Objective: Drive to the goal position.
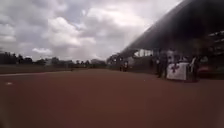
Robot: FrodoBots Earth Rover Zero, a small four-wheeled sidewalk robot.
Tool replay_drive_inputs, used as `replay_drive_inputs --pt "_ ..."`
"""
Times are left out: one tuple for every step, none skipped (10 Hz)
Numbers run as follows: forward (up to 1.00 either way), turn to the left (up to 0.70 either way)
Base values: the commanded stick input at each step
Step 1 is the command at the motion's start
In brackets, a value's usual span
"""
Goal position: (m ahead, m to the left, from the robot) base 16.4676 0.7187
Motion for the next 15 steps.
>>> replay_drive_inputs --pt "0.7 0.0" --pt "0.7 0.0" --pt "0.7 0.0" --pt "0.7 0.0" --pt "0.7 0.0" --pt "0.7 0.0" --pt "0.7 0.0" --pt "0.7 0.0" --pt "0.7 0.0" --pt "0.7 0.0" --pt "0.7 -0.16" --pt "0.7 -0.29" --pt "0.7 -0.26" --pt "0.7 -0.09" --pt "0.7 0.0"
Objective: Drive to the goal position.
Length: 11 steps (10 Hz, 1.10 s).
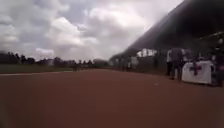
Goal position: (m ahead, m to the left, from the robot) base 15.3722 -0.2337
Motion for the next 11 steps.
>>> replay_drive_inputs --pt "0.7 0.0" --pt "0.7 0.0" --pt "0.7 0.0" --pt "0.7 0.0" --pt "0.7 0.0" --pt "0.7 0.0" --pt "0.7 0.0" --pt "0.7 0.0" --pt "0.7 0.0" --pt "0.7 0.0" --pt "0.7 0.0"
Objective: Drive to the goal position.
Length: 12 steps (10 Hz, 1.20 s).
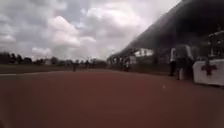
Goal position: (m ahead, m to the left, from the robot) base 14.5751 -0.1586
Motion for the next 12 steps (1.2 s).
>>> replay_drive_inputs --pt "0.7 0.0" --pt "0.7 0.0" --pt "0.7 0.0" --pt "0.7 0.0" --pt "0.7 0.0" --pt "0.7 0.0" --pt "0.7 0.0" --pt "0.7 0.0" --pt "0.7 0.0" --pt "0.7 0.0" --pt "0.7 0.0" --pt "0.7 0.0"
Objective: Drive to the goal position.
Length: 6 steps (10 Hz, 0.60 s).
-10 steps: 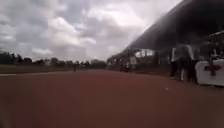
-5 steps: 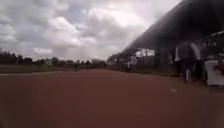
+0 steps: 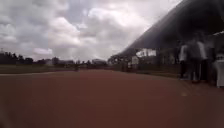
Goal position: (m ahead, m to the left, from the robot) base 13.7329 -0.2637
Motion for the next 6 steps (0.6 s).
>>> replay_drive_inputs --pt "0.7 0.0" --pt "0.7 0.0" --pt "0.7 0.0" --pt "0.7 0.0" --pt "0.7 0.0" --pt "0.7 0.0"
